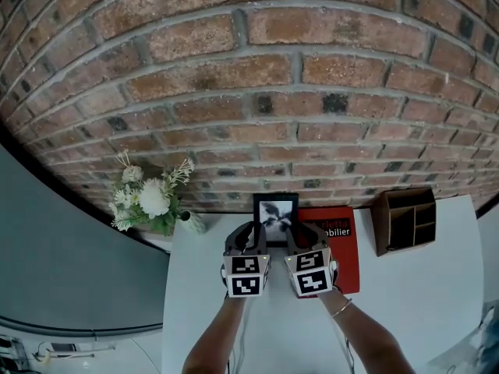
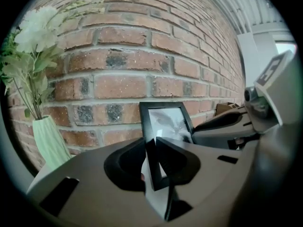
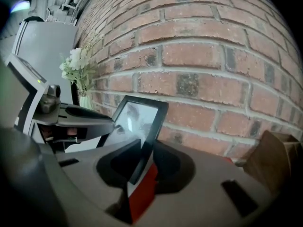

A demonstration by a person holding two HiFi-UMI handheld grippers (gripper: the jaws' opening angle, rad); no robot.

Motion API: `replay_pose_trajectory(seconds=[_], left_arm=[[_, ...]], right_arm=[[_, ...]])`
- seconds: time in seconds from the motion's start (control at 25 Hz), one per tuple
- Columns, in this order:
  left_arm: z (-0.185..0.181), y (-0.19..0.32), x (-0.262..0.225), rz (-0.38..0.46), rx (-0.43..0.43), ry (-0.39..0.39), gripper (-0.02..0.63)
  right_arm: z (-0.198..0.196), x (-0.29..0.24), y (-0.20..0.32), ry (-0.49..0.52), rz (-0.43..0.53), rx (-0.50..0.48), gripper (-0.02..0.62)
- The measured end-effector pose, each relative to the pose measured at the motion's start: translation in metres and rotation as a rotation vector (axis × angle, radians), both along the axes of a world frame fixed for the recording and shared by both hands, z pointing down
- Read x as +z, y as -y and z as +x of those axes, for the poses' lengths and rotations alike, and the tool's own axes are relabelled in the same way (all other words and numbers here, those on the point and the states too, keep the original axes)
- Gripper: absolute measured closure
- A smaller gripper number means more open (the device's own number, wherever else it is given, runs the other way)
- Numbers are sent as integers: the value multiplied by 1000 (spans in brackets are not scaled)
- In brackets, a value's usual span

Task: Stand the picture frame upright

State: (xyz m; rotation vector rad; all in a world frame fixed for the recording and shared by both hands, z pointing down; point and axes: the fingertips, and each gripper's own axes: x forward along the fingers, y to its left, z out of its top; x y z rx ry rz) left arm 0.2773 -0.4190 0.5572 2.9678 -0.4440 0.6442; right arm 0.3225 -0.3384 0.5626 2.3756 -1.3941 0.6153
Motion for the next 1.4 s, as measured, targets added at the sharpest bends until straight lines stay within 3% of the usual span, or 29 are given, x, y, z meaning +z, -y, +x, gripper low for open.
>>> replay_pose_trajectory(seconds=[0.24,1.12,1.4], left_arm=[[7,5,9,-22,-4,7,548],[8,6,12,-48,-8,-2,541],[3,9,18,-85,-20,-3,508]], right_arm=[[9,8,4,-7,-46,4,515],[12,9,6,31,-17,25,515],[13,11,4,50,3,21,514]])
